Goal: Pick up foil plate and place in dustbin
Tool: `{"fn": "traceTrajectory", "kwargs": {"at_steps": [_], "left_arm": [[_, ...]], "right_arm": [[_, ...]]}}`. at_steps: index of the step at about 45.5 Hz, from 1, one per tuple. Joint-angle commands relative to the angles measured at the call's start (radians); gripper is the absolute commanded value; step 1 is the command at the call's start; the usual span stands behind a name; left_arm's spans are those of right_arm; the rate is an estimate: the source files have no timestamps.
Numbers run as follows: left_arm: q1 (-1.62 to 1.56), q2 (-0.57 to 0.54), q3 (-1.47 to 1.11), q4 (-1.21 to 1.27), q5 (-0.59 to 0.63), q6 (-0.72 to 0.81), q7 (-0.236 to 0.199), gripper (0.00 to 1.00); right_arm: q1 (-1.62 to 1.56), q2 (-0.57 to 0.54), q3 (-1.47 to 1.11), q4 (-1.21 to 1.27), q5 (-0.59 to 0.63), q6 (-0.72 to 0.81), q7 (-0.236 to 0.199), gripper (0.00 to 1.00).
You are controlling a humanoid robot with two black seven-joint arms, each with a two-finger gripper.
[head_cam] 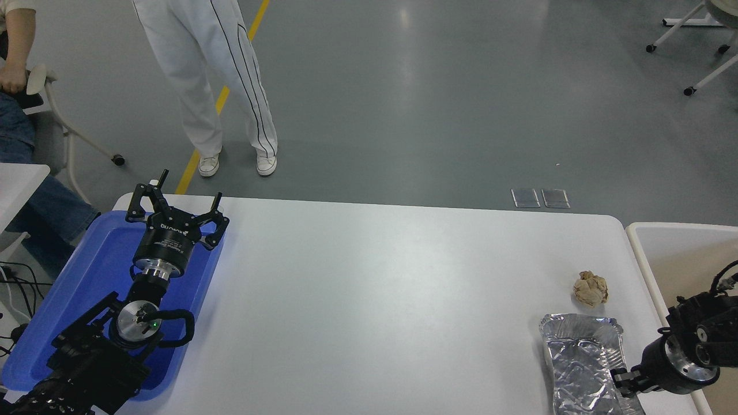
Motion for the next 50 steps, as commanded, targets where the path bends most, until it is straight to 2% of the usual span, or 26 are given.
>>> {"fn": "traceTrajectory", "kwargs": {"at_steps": [1,21,25,50], "left_arm": [[0.0,0.0,0.0,0.0,0.0,0.0,0.0,1.0],[0.0,0.0,0.0,0.0,0.0,0.0,0.0,1.0],[0.0,0.0,0.0,0.0,0.0,0.0,0.0,1.0],[0.0,0.0,0.0,0.0,0.0,0.0,0.0,1.0]], "right_arm": [[0.2,-0.068,-0.067,0.038,0.004,0.189,-0.002,0.0],[0.724,-0.065,-0.4,0.228,0.004,0.331,-0.002,0.0],[0.804,-0.065,-0.411,0.242,0.006,0.383,-0.002,0.0],[1.172,-0.06,-0.409,0.252,0.004,0.383,-0.023,0.0]]}}
